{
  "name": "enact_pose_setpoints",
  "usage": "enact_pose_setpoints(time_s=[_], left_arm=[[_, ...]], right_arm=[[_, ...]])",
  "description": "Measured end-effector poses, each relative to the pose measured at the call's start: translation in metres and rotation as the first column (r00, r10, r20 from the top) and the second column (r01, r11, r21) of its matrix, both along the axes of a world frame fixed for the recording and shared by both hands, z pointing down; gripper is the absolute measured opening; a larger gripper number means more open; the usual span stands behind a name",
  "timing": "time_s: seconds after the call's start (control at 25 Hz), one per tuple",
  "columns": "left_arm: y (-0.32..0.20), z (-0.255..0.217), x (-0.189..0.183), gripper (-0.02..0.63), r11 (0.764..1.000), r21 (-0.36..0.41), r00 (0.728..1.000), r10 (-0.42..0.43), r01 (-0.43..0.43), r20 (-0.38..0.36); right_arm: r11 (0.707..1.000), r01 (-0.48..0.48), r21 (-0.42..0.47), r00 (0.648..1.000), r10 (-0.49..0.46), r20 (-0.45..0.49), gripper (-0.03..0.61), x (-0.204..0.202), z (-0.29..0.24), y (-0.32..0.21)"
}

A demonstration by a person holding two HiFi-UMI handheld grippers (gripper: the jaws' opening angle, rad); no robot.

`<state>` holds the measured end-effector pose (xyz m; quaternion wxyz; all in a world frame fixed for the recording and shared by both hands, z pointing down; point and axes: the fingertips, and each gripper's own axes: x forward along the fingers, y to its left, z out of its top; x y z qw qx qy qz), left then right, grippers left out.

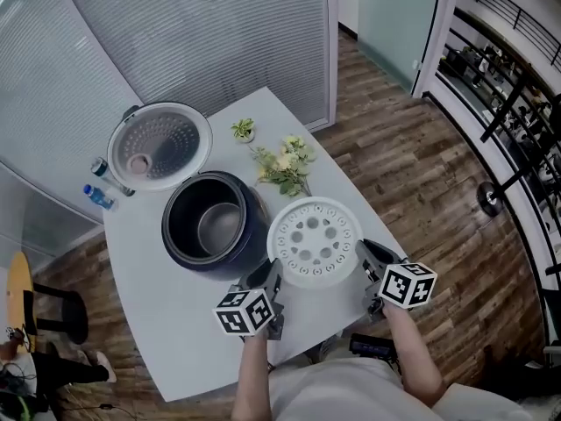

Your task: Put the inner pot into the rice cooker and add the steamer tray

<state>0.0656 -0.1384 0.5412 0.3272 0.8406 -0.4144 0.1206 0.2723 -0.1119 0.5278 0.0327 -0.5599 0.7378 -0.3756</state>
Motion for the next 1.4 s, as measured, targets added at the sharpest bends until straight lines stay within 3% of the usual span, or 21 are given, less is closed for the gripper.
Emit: enact_pose_setpoints(time_s=[0.72,1.4], left_arm=[[-0.003,-0.06,-0.03,0.052,0.984,0.163,0.997,-0.058,0.066,-0.05],[0.001,-0.096,-0.059,0.052,0.965,0.226,0.99,-0.126,0.136,-0.058]], right_arm=[[0.99,0.053,0.131,0.998,-0.057,0.024,0.043,-0.028,-0.057,-0.01],[0.971,0.12,0.207,0.988,-0.136,0.067,0.043,-0.056,-0.094,-0.022]])
